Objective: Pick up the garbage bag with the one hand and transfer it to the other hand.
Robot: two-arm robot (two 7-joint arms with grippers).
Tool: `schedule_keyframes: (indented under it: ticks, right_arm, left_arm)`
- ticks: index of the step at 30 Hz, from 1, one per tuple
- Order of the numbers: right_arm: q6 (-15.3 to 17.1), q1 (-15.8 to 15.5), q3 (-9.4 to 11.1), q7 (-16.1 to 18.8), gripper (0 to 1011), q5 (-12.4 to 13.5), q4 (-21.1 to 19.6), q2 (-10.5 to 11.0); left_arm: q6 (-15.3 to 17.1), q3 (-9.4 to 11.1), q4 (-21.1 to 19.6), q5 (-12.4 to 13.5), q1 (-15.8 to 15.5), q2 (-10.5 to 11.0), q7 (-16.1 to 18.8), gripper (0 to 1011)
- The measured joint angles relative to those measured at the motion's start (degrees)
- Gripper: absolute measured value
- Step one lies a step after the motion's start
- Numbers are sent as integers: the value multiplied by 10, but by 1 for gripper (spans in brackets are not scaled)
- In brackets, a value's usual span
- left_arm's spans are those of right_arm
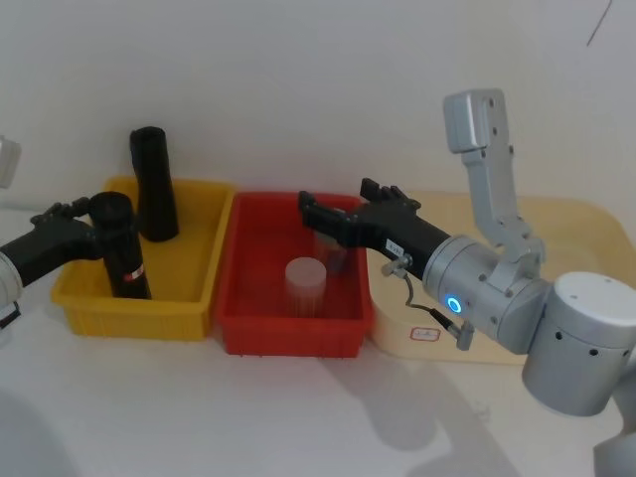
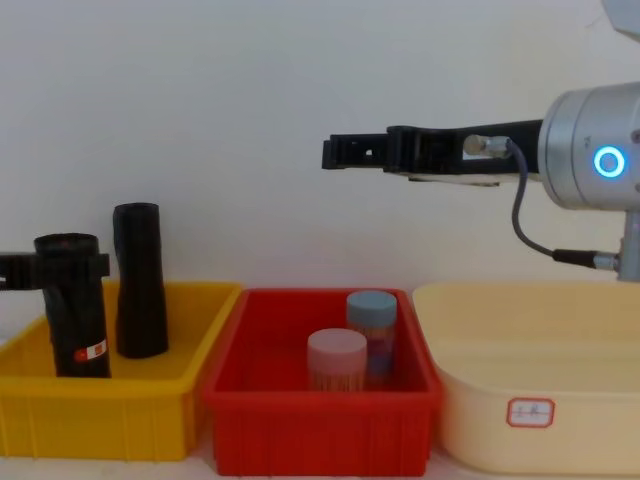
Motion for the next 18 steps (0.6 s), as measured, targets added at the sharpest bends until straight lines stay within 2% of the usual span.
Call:
schedule_keyframes:
  ticks: [18]
  right_arm:
    - [-6, -8, 0, -4, 1000, 13, 4, 5]
  left_arm:
    - [-3, 14, 30, -2, -2, -10, -7, 1001]
